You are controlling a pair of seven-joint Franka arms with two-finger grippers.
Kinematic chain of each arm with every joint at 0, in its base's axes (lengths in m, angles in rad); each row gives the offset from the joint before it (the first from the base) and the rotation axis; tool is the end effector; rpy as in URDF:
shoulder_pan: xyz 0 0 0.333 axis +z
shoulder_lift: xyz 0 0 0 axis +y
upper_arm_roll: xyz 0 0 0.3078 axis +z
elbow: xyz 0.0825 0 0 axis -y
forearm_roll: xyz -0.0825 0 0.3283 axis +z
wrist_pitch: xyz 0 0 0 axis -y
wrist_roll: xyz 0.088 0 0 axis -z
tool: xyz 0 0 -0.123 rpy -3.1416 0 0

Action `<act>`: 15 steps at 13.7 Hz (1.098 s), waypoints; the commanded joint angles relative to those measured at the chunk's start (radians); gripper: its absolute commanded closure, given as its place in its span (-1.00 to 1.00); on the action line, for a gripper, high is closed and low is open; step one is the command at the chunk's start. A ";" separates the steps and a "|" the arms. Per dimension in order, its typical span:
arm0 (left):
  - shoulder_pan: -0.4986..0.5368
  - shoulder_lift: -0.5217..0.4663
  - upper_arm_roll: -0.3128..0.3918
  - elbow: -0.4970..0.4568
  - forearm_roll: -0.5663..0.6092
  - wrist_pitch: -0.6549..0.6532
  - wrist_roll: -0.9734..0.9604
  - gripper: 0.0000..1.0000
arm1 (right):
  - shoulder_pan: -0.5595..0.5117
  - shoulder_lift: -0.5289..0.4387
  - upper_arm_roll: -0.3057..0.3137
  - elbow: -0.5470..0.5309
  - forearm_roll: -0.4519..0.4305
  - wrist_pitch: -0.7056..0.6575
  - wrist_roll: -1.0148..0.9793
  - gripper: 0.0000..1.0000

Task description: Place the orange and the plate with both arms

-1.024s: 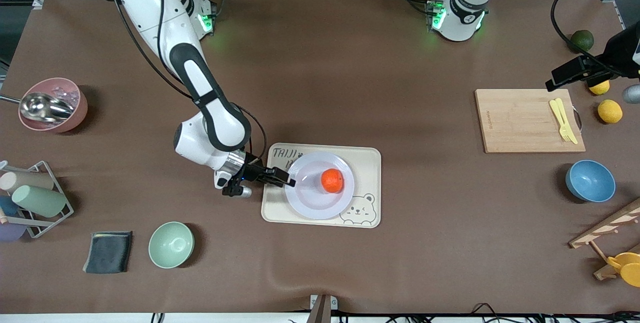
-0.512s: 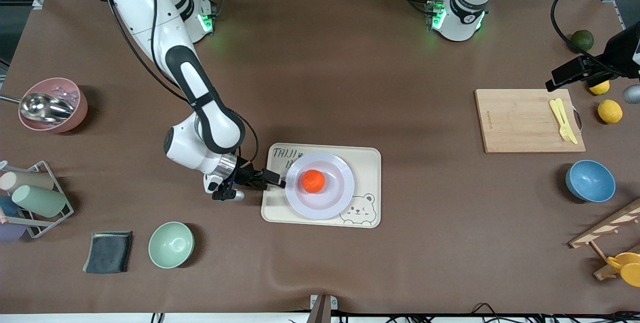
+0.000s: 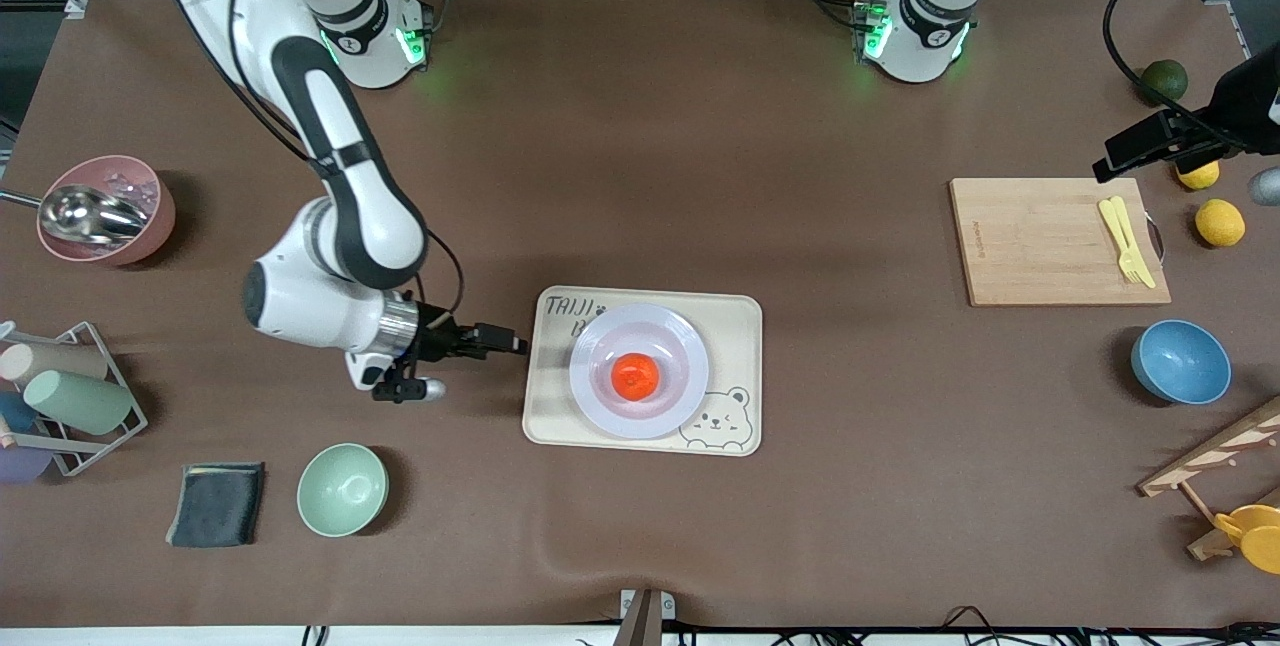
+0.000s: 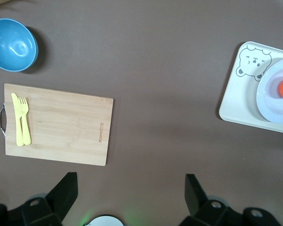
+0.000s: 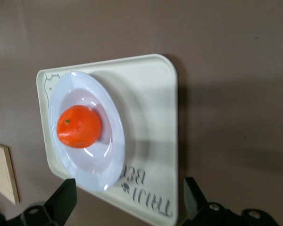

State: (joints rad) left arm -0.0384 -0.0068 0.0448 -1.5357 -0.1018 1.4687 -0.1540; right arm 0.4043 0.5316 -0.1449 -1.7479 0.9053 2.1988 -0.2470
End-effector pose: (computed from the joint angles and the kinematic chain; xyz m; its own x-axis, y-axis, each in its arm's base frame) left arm 0.4855 -0.0102 0.6101 0.9861 0.1487 -0.0746 0.1552 -0.9836 0.0915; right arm 0.5865 0.2041 0.2899 0.9970 -0.0296 -0.0712 -0.0660 -0.8062 -0.5880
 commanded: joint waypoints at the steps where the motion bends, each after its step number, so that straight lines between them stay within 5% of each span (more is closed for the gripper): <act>1: 0.000 -0.013 0.003 0.014 0.021 -0.007 0.013 -1.00 | -0.009 -0.091 -0.060 -0.045 -0.095 -0.130 0.020 -1.00; 7: 0.002 -0.016 0.009 0.020 0.022 -0.028 0.014 -1.00 | -0.009 -0.205 -0.226 0.043 -0.339 -0.477 0.018 -1.00; 15: 0.003 0.005 -0.043 0.042 0.022 -0.050 0.013 -1.00 | -0.047 -0.285 -0.283 0.169 -0.532 -0.687 0.018 -1.00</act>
State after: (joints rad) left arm -0.0404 -0.0127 0.0243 -1.5167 -0.1018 1.4405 -0.1540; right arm 0.3955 0.2611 -0.4273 -1.6394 0.4209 1.5859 -0.2435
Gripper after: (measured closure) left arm 0.000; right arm 0.000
